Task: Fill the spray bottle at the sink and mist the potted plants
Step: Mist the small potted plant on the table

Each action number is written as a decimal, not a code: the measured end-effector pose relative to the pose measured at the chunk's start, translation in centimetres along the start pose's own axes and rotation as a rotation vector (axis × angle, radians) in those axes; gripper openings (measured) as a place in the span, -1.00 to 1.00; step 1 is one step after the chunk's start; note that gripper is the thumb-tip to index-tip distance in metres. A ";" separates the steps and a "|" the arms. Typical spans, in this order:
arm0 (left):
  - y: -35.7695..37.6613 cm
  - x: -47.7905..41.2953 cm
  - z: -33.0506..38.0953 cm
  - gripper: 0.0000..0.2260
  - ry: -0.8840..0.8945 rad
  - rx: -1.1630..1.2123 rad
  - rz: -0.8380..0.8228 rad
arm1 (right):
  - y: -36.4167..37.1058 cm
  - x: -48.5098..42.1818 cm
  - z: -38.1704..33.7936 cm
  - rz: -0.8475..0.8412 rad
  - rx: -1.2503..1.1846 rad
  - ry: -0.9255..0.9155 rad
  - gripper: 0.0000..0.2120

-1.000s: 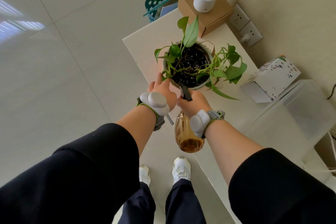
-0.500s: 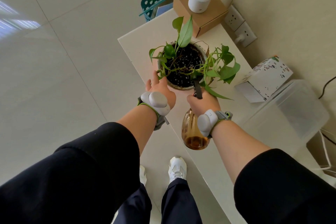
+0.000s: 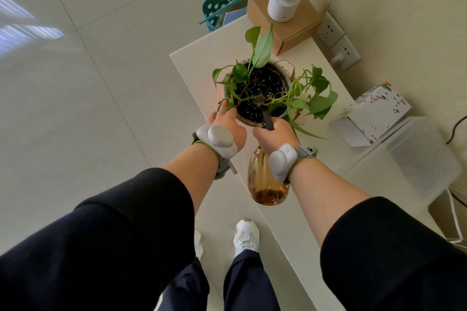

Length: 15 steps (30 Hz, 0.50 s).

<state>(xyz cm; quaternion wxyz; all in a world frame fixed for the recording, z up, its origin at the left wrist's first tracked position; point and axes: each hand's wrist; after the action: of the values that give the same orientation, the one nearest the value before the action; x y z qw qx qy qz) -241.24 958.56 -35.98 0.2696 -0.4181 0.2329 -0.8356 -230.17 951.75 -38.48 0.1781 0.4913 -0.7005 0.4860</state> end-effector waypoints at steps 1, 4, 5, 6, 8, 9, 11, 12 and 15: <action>-0.2 -0.1 0.0 -0.52 0.004 0.001 -0.016 | 0.1 -0.1 -0.2 -0.012 0.001 -0.008 -0.80; -0.4 -0.2 0.0 -0.52 -0.004 -0.006 -0.039 | 0.3 -0.2 -0.5 -0.046 0.014 -0.027 -0.88; -0.4 -0.2 0.0 -0.53 -0.001 -0.002 -0.046 | 0.4 -0.2 -0.5 -0.048 0.019 -0.029 -0.88; -0.4 -0.2 0.0 -0.53 0.008 0.002 -0.048 | 0.3 -0.2 -0.5 -0.041 0.018 -0.028 -0.87; -0.5 0.0 0.2 -0.54 0.026 0.000 -0.046 | 0.3 -0.2 -0.1 -0.006 0.008 -0.022 -0.82; -0.6 -0.1 0.3 -0.56 0.034 -0.004 -0.044 | 0.2 -0.2 0.1 0.018 0.003 -0.016 -0.80; -0.7 -0.2 0.5 -0.58 0.037 -0.010 -0.055 | 0.0 -0.2 0.6 0.054 -0.007 0.007 -0.80; -0.8 -0.3 0.6 -0.58 0.037 -0.013 -0.069 | -0.2 -0.3 0.7 0.062 -0.006 0.018 -0.80; -0.8 -0.2 0.8 -0.57 0.030 -0.002 -0.097 | -0.6 -0.4 1.0 0.066 0.031 0.043 -0.78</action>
<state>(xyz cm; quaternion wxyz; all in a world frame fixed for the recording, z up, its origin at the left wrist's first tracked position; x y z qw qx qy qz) -240.67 959.16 -35.13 0.2250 -0.4166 0.2174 -0.8536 -229.23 951.04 -38.94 0.1695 0.4598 -0.7049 0.5128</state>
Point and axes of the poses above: each hand's wrist, its own x-axis away from the middle knuckle, its own y-axis out of the palm, z = x × y, and after that the axes turned 12 degrees about y, right-handed
